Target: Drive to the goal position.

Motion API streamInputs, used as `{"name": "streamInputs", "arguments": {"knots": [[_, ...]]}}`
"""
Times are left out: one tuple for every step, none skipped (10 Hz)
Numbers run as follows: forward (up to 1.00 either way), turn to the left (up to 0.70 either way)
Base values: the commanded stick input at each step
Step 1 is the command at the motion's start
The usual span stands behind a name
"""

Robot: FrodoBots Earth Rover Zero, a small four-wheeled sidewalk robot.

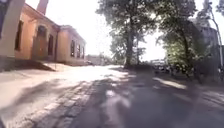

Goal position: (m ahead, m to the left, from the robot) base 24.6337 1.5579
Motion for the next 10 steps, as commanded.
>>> {"name": "streamInputs", "arguments": {"knots": [[0.85, -0.05], [0.85, -0.22], [0.85, -0.24], [0.85, -0.03], [0.85, 0.0], [0.85, 0.0], [0.85, 0.0], [0.85, 0.0], [0.85, 0.0], [0.85, 0.0]]}}
